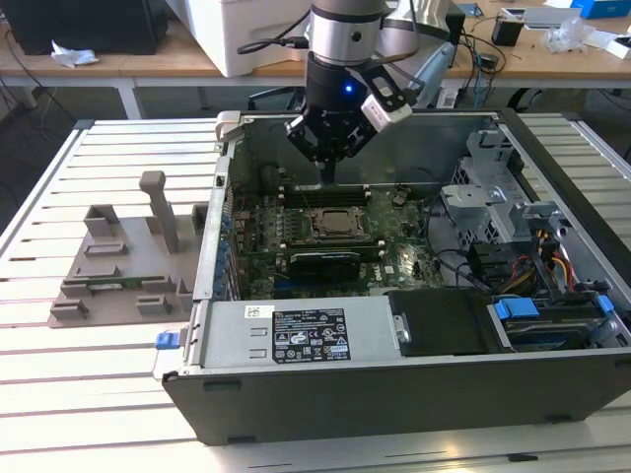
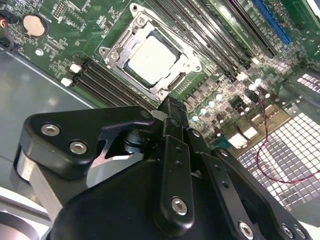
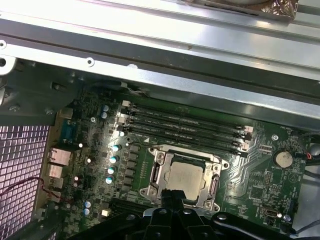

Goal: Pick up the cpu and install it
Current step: 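Install the first cpu locking lever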

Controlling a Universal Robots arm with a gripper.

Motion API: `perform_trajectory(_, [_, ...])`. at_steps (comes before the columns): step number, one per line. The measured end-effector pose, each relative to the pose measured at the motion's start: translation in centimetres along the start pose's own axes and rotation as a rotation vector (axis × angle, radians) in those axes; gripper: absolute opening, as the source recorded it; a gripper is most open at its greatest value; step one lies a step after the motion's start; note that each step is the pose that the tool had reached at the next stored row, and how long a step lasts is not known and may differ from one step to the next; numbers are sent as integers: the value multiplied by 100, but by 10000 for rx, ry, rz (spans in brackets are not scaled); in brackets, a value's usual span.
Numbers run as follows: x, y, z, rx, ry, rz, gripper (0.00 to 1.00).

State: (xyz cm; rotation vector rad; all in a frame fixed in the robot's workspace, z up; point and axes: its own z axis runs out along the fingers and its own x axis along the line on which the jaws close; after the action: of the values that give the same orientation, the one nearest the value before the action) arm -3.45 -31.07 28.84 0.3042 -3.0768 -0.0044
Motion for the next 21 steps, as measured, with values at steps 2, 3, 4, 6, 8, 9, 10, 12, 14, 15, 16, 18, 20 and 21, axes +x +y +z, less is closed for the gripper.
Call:
perform_trajectory(2, [19,4,1,0,1,0,11])
perform_trajectory(3, [32,7,1,0,1,1,11])
perform_trajectory(4, [40,10,2,0,1,1,11])
perform_trajectory(6, [78,22,3,1,1,-4,11])
perform_trajectory(8, [108,33,5,1,1,-9,11])
perform_trajectory(9, [136,44,9,0,1,-14,11])
perform_trajectory(10, [173,60,18,1,1,-43,11])
perform_trajectory(12, [243,95,38,0,-1,-95,11])
perform_trajectory(14, [284,107,43,2,1,-104,11])
perform_trajectory(15, [313,116,47,1,-1,-110,11])
perform_trajectory(16, [346,126,49,3,2,-116,11])
perform_trajectory(18, [359,133,56,3,1,-117,11])
perform_trajectory(20, [371,142,66,2,1,-119,11])
perform_trajectory(21, [374,144,68,3,1,-120,11])
